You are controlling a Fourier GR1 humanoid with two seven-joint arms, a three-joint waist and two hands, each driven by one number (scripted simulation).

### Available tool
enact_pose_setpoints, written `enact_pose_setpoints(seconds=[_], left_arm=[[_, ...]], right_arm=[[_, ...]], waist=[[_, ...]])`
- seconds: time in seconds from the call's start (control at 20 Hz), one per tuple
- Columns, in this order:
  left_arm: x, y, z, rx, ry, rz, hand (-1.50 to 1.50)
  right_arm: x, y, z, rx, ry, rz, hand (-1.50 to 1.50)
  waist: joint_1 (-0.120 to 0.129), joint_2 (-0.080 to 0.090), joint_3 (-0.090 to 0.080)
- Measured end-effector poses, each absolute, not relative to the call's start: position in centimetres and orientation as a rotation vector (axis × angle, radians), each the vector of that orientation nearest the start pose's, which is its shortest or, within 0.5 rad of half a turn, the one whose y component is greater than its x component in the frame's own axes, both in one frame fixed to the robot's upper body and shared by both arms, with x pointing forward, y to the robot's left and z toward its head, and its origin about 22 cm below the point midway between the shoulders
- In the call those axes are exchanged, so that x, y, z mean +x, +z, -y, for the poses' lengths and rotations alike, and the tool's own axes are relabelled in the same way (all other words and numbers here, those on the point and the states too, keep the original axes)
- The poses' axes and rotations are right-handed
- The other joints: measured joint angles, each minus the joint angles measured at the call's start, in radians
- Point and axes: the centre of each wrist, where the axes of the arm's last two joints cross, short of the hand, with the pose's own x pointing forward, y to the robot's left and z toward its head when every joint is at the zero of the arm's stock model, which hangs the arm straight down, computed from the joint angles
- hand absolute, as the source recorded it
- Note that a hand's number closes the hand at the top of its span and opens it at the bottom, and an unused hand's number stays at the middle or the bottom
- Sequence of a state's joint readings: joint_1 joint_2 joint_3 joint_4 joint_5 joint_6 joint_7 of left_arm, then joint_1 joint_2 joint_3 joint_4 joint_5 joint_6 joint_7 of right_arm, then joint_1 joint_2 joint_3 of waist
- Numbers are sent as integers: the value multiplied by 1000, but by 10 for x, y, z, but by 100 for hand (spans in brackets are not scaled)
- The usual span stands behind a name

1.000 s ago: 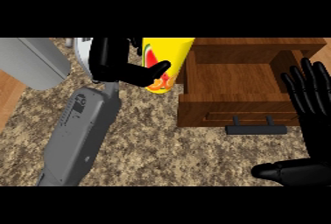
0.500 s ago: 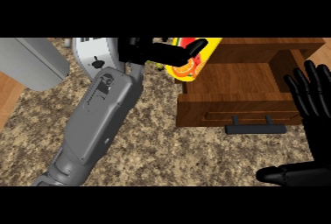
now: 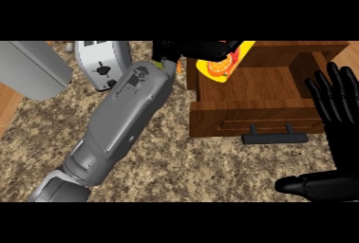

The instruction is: Pick up the cup, place it into the drawer and close the drawer

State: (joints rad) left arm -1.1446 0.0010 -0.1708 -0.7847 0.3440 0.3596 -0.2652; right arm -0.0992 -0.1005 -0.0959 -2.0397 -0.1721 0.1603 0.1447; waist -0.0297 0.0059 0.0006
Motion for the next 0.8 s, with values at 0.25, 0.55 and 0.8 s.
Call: enact_pose_setpoints(seconds=[0.25,0.55,0.8], left_arm=[[426,160,-30,-208,-120,1966,150],[431,149,-23,-157,-175,1926,150],[431,139,-21,-118,-237,1919,150]], right_arm=[[231,133,256,149,148,1992,-150],[233,132,253,159,159,2001,-150],[237,131,247,174,170,1997,-150]], waist=[[-13,3,0],[-30,7,1],[-44,11,1]])
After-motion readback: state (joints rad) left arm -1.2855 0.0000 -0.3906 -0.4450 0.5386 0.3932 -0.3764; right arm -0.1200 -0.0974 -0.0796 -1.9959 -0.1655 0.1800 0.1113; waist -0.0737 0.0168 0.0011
